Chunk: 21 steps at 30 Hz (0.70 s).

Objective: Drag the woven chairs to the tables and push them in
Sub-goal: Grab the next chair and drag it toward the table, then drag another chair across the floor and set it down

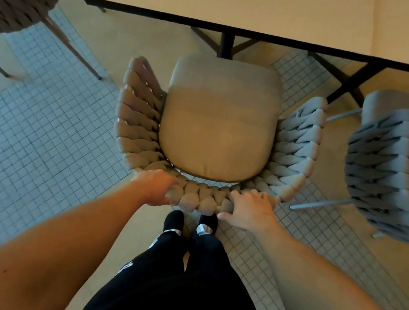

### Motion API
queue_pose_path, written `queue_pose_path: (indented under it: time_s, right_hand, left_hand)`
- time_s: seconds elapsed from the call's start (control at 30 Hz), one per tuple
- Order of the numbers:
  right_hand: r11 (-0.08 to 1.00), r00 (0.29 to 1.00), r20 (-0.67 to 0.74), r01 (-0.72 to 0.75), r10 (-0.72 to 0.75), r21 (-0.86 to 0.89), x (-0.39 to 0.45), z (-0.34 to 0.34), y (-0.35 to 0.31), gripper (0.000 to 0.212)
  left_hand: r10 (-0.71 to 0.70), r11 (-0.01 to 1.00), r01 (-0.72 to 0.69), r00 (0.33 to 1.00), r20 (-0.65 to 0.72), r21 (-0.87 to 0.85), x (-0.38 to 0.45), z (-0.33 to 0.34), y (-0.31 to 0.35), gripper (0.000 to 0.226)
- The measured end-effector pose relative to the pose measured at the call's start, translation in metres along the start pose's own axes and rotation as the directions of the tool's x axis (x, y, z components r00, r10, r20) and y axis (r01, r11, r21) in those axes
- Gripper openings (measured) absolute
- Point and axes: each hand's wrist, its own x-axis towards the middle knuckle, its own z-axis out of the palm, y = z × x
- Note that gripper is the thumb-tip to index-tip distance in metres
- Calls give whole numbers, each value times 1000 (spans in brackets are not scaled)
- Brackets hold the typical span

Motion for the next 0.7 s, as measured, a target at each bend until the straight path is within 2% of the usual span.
queue_pose_path:
  time_s: [0.13, 0.2, 0.5, 0.7]
  right_hand:
    - [999, 999, -6, 31, -31, 30, 3, -15, -6, 64]
    - [998, 998, -9, 58, -58, 29, 6, -24, -11, 62]
    - [970, 975, 4, 220, -221, -105, 22, -68, -52, 57]
    - [920, 939, 2, 336, -343, -200, 36, -89, -104, 61]
  left_hand:
    - [-47, 996, 43, 998, -47, -80, -16, -8, -3, 42]
    - [-67, 989, 54, 994, -89, -141, -25, -10, -5, 38]
    - [-297, 882, 196, 937, -182, -429, -64, 10, -39, 50]
    - [-416, 806, 285, 896, -153, -519, -91, 25, -71, 59]
